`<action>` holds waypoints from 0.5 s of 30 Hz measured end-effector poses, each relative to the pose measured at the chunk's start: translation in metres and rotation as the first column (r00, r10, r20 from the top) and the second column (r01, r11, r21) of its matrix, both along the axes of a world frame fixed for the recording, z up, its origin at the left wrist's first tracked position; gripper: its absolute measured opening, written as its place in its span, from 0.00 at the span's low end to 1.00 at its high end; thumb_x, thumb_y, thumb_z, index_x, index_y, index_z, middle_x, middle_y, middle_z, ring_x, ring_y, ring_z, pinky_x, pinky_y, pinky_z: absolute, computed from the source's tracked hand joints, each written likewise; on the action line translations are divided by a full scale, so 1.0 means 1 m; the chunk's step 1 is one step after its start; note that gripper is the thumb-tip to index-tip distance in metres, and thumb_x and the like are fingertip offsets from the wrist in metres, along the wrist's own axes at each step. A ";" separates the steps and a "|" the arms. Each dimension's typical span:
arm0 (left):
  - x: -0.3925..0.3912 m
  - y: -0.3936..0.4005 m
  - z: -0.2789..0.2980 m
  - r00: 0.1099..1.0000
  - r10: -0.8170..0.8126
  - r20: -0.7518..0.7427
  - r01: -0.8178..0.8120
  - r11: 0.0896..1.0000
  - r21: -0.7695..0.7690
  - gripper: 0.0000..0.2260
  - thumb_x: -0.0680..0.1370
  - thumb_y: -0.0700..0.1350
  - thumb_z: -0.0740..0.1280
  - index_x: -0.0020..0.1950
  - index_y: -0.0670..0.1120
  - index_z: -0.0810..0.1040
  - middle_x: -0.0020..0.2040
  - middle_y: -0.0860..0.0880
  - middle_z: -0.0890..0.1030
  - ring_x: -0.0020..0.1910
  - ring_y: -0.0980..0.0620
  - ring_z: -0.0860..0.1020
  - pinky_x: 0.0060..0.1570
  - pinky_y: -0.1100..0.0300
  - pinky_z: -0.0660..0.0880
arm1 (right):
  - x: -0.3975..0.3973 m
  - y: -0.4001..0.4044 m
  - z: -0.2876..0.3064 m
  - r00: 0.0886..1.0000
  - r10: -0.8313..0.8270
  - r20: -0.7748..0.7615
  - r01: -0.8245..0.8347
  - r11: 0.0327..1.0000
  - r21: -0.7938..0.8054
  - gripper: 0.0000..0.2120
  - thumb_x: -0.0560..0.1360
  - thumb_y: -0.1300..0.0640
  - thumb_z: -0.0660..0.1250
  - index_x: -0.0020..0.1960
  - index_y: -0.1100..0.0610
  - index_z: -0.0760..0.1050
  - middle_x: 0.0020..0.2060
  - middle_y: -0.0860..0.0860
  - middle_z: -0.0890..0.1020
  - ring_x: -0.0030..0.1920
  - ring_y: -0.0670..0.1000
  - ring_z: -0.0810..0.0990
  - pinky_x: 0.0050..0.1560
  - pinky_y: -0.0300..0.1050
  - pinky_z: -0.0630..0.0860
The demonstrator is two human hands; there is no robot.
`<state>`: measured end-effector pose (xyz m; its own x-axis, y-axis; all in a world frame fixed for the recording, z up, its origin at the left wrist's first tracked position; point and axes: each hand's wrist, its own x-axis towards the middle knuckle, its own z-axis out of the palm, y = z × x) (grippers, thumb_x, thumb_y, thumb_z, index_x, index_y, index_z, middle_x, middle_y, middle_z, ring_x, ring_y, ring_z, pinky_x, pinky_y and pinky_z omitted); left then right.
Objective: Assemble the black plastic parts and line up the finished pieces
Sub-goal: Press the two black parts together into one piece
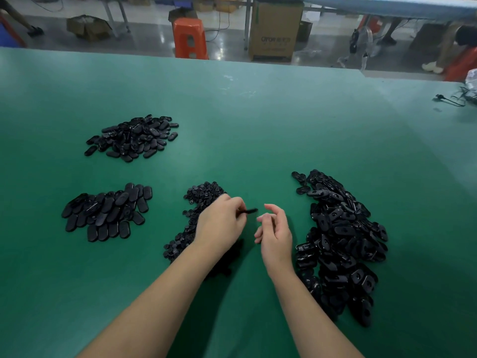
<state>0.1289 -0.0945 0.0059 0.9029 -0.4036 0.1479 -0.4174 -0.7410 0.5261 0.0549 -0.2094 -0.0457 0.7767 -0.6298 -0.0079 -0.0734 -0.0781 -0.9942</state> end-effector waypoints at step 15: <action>0.060 0.189 -0.027 0.714 0.700 -0.036 -0.700 0.714 0.006 0.08 0.78 0.46 0.69 0.50 0.43 0.84 0.39 0.46 0.82 0.38 0.48 0.74 0.38 0.57 0.69 | -0.001 0.004 0.001 0.992 0.022 -0.124 -0.038 0.990 -0.136 0.07 0.83 0.55 0.63 0.50 0.45 0.76 0.39 0.48 0.83 0.35 0.48 0.80 0.38 0.51 0.81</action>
<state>0.1888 0.0942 -0.0213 0.9314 0.3463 0.1123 0.2366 -0.8102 0.5362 0.0535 -0.2054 -0.0447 0.7938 -0.6079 -0.0180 -0.1887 -0.2180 -0.9575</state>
